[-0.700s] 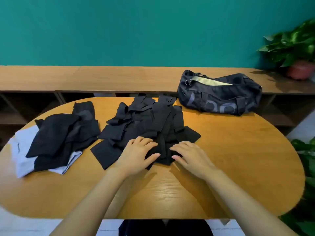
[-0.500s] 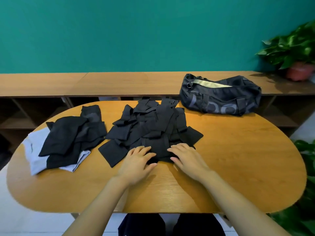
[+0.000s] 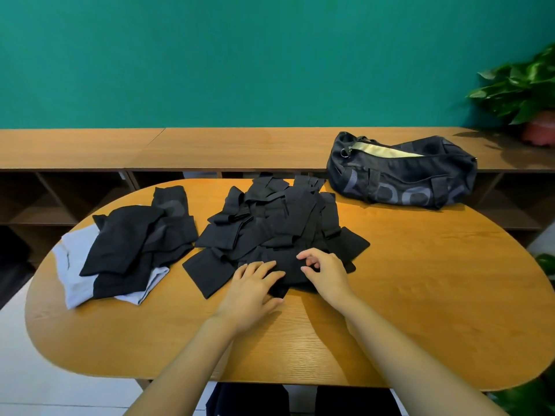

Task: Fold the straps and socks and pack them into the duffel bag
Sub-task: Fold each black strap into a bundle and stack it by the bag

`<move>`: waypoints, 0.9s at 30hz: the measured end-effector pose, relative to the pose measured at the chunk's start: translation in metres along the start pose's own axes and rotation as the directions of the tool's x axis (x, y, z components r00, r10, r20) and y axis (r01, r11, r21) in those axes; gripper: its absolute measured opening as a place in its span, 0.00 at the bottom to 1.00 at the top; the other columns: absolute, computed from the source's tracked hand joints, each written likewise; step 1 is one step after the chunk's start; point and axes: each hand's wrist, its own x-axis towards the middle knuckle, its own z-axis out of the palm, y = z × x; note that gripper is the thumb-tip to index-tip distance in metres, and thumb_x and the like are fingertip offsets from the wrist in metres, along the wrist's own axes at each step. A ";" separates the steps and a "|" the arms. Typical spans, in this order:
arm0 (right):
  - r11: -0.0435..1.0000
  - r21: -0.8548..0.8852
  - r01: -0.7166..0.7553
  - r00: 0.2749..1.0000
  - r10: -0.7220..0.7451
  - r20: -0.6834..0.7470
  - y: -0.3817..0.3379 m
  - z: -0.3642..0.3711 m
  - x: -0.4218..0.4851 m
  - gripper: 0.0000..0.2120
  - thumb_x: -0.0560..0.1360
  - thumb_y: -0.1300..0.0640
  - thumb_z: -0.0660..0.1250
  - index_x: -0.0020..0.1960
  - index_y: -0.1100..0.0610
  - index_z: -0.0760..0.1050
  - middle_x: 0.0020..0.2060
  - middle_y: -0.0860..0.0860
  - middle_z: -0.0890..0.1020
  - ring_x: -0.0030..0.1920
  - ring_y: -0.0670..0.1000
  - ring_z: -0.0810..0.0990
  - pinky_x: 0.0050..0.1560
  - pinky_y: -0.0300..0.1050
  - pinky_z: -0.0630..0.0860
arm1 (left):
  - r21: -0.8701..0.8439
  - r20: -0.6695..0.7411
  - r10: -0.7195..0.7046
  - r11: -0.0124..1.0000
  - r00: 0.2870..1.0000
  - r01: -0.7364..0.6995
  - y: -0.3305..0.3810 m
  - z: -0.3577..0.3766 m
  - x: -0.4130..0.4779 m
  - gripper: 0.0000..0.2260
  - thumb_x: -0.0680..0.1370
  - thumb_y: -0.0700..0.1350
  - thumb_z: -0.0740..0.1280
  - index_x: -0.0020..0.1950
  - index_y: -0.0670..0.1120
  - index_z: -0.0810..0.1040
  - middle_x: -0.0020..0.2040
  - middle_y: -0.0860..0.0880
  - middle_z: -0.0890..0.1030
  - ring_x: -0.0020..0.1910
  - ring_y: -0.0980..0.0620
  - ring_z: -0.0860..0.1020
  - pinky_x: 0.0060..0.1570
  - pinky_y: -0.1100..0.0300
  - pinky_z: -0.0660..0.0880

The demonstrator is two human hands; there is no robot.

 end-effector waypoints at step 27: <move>0.986 -0.151 0.072 0.997 -0.076 -0.023 0.038 -0.027 -0.040 0.15 0.80 0.51 0.63 0.67 0.47 0.72 0.64 0.45 0.75 0.69 0.48 0.64 0.66 0.48 0.69 | -0.152 -0.368 0.044 0.983 0.929 -0.107 0.032 0.022 -0.020 0.13 0.83 0.52 0.58 0.56 0.53 0.82 0.56 0.57 0.81 0.60 0.56 0.74 0.67 0.59 0.58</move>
